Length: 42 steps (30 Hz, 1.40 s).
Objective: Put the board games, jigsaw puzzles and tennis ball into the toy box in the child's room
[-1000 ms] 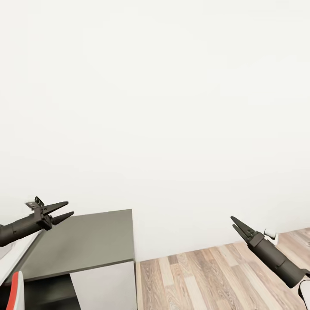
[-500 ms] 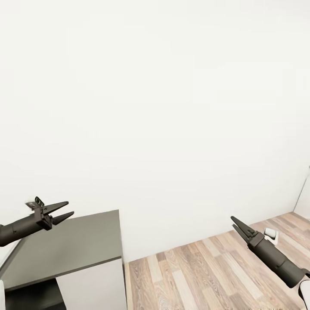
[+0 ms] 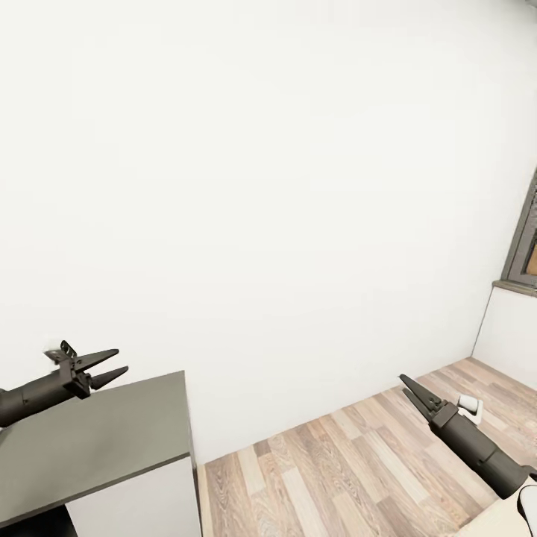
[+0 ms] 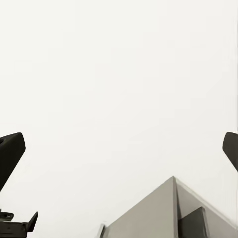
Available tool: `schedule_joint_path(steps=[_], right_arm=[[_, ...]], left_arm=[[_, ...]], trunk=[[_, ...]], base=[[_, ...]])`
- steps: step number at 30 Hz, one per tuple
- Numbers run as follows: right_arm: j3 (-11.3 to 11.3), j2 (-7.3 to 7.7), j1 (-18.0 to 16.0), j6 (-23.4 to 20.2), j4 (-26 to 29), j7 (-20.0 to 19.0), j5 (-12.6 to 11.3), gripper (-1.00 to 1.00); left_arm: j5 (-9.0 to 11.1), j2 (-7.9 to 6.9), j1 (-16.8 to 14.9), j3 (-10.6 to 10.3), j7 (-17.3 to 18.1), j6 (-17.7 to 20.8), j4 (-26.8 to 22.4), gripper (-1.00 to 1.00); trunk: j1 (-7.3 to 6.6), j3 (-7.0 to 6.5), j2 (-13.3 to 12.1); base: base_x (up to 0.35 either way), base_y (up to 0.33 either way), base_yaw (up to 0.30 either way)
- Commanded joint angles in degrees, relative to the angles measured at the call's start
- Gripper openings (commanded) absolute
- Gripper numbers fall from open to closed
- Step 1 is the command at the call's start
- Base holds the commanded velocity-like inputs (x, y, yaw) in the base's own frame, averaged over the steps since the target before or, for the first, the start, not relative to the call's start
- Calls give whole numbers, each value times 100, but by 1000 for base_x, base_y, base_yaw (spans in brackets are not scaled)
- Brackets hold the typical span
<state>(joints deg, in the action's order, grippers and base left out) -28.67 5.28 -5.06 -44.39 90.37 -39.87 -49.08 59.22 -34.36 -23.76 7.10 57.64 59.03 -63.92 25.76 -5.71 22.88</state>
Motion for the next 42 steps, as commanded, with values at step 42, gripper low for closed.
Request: schedule_joint_path(steps=[42], right_arm=[[-19, -1, -4, -36, -7, 18, -27, 100]], left_arm=[[-7, 0, -4, 2, 2, 13, 2, 100]], trunk=[[2, 54, 4]], base=[[0, -47, -119]])
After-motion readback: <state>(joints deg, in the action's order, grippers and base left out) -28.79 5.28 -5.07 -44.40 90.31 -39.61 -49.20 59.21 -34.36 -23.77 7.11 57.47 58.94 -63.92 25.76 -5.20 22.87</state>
